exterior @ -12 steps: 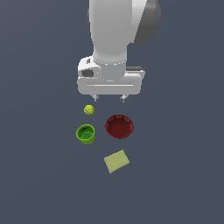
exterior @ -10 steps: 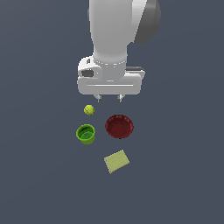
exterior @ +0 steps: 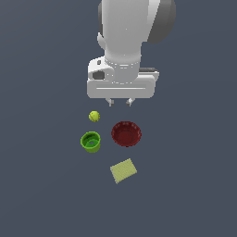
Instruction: Pick up a designated object from a clutter of objects.
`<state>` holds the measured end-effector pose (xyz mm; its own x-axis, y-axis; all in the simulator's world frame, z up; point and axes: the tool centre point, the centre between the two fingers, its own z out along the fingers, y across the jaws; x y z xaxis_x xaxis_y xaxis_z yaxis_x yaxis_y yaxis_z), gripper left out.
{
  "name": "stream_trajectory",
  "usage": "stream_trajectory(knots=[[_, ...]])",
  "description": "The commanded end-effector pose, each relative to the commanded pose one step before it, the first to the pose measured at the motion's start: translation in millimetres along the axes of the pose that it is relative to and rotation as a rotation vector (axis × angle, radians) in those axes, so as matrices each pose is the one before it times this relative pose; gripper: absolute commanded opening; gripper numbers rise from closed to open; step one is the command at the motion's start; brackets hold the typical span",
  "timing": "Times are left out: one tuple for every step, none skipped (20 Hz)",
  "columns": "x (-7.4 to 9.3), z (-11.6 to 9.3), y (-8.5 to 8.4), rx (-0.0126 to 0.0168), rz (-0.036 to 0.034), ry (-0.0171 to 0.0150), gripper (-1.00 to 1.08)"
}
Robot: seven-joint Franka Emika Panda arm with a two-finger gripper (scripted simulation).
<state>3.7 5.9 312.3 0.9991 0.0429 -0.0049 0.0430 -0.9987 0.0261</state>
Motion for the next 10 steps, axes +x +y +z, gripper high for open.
stream_trajectory(knots=[[0.49,0.65,0.45,0.00036,0.00492,-0.00247,0.28],[0.57,0.68,0.48,0.00035,0.00524,-0.0023,0.28],[0.75,0.92,0.68,0.00044,0.00695,-0.00303,0.28],[0.92,1.12,0.82,0.00051,0.00845,-0.00369,0.28],[1.1,1.32,0.94,0.00057,0.01,-0.00439,0.28],[1.28,1.53,1.07,0.00061,0.01156,-0.00508,0.28],[1.47,1.76,1.22,0.00062,0.01317,-0.00579,0.28],[1.66,1.98,1.35,0.00061,0.01476,-0.00649,0.28],[1.86,2.21,1.47,0.00057,0.01637,-0.00721,0.28],[2.07,2.46,1.61,0.0005,0.01806,-0.00796,0.28]])
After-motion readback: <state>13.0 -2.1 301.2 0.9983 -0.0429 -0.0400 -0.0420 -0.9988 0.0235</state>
